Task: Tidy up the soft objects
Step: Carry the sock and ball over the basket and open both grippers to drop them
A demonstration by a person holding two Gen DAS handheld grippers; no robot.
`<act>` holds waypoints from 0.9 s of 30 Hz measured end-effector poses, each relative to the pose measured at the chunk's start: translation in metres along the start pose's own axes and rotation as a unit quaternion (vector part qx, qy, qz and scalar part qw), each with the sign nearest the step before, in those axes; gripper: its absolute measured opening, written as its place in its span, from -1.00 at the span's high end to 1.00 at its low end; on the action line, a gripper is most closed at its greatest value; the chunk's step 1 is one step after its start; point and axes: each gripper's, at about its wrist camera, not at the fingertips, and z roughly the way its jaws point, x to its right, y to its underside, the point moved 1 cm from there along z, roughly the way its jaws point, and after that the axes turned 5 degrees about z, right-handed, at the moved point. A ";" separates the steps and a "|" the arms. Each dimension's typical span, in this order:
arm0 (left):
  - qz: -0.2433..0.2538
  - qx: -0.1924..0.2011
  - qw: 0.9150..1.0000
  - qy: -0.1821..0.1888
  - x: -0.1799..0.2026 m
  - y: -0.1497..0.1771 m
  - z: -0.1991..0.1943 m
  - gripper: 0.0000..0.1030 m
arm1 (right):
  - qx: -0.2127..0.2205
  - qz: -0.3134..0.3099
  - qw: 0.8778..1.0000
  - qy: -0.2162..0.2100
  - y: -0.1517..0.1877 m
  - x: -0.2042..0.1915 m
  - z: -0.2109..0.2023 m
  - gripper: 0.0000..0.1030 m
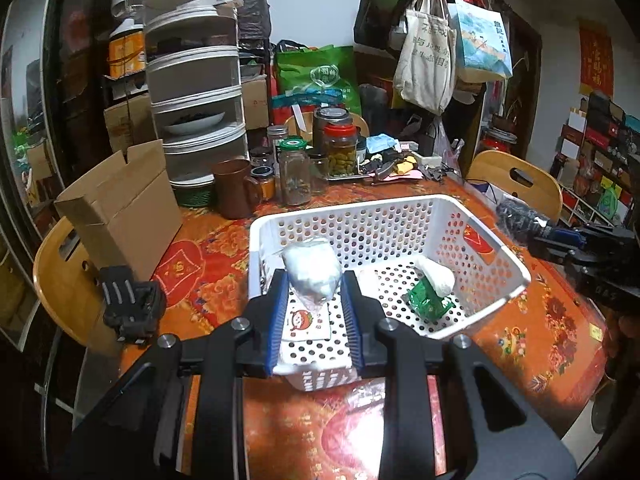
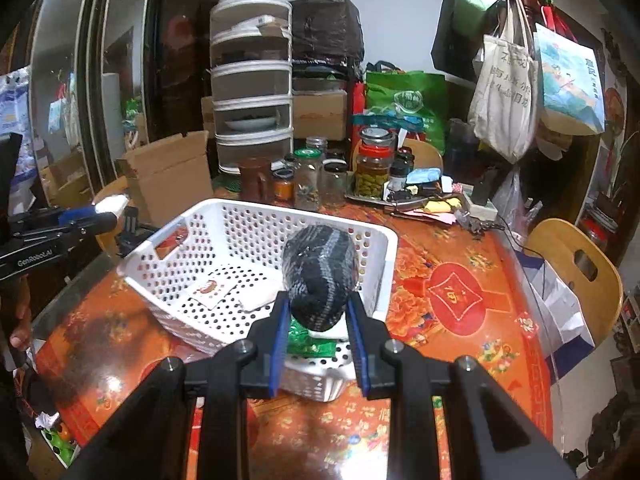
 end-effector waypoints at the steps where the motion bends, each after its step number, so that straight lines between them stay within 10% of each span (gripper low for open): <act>1: 0.003 -0.004 1.000 -0.001 0.001 -0.004 0.007 0.53 | -0.005 -0.001 1.000 0.001 -0.002 0.001 0.005 0.49; 24: -0.031 -0.093 0.995 0.005 -0.014 -0.002 0.137 0.50 | -0.111 -0.003 0.994 0.022 -0.002 0.005 0.113 0.46; 27: -0.041 -0.085 0.995 0.009 -0.018 0.000 0.135 0.00 | -0.111 0.001 0.994 0.023 -0.002 0.005 0.114 0.42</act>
